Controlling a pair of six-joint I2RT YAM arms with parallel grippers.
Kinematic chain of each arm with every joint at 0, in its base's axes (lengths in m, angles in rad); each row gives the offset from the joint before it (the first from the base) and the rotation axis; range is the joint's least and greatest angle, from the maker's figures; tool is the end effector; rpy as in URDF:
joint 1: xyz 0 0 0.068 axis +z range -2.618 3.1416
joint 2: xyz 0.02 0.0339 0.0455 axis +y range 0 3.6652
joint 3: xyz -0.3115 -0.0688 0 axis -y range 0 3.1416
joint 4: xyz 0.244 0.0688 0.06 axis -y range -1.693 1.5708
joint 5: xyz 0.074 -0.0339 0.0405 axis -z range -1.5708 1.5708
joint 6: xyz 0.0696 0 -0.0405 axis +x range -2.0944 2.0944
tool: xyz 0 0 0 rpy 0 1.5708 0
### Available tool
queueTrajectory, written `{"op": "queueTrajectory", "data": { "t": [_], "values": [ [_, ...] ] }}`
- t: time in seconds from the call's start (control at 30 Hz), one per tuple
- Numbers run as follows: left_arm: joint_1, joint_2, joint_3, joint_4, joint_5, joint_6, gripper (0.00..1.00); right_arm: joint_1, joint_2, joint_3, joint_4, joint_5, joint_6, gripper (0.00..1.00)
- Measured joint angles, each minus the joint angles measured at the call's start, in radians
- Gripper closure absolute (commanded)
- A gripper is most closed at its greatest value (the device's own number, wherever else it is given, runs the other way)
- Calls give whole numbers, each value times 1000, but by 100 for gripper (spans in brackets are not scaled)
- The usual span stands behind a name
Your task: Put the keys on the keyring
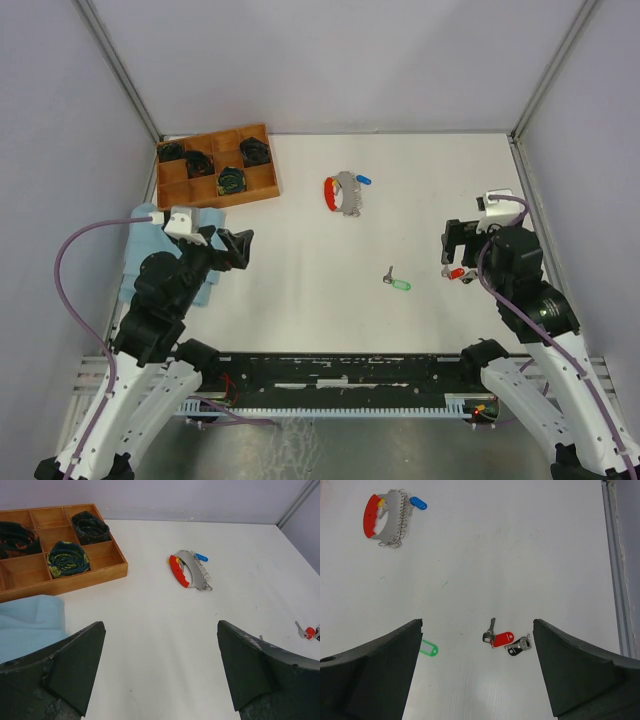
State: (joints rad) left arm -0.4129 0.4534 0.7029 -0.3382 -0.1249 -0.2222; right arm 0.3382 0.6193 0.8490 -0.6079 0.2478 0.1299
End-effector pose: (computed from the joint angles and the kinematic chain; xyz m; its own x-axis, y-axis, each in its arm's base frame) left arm 0.0988 -0.0338 0.3557 -0.1418 -0.1766 -0.9740 0.2596 0.9429 -0.2087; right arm 0.1205 0.0243 0.3561 -0.3592 0.0068 -0.9332 -0.0606 0.9977 0.0306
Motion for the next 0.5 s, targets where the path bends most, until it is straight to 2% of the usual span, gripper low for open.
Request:
{"op": "queueTrajectory", "data": {
  "t": [0.27,0.5],
  "values": [
    [0,37,-1,17,6,0,1,0,-21,11,-64,-3,-13,0],
    [0,184,11,39,31,-13,1,0,-48,19,-107,-15,-26,0]
  ]
}}
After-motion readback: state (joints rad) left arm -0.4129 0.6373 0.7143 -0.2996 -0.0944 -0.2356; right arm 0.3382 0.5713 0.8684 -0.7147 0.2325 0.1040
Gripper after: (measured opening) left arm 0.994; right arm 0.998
